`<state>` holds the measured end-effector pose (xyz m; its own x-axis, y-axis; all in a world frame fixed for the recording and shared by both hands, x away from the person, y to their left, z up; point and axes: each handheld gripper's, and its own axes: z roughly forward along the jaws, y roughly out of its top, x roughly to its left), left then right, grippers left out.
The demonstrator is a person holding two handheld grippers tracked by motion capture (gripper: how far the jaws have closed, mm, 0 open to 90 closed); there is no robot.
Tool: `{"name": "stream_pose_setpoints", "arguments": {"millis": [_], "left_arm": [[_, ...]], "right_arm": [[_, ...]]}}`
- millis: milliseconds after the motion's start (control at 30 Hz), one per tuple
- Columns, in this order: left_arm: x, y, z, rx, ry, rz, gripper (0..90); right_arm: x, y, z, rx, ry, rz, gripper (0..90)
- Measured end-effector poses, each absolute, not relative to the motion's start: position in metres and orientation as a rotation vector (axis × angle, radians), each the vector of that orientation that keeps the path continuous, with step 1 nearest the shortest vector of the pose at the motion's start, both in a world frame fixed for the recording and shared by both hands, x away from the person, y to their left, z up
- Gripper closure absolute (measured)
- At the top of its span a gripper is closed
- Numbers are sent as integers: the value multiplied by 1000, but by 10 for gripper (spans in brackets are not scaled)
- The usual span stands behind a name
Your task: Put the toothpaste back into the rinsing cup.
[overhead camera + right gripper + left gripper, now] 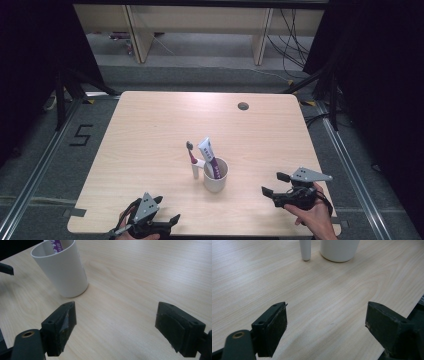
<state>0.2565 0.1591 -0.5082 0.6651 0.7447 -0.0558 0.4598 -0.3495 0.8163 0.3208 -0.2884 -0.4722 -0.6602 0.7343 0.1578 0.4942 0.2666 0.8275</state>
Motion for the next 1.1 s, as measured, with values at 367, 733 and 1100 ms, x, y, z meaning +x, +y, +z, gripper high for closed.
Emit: {"name": "stream_pose_setpoints", "arguments": {"millis": [367, 733, 1100], "left_arm": [[256, 159, -508, 2005, 932, 411, 173], [256, 159, -508, 2003, 931, 407, 174], [256, 159, -508, 2004, 930, 406, 173]], "right_arm": [[307, -291, -477, 1157, 2308, 1324, 167], [299, -294, -482, 1114, 2331, 1273, 165], [291, -296, -488, 1146, 2379, 1195, 165]]}}
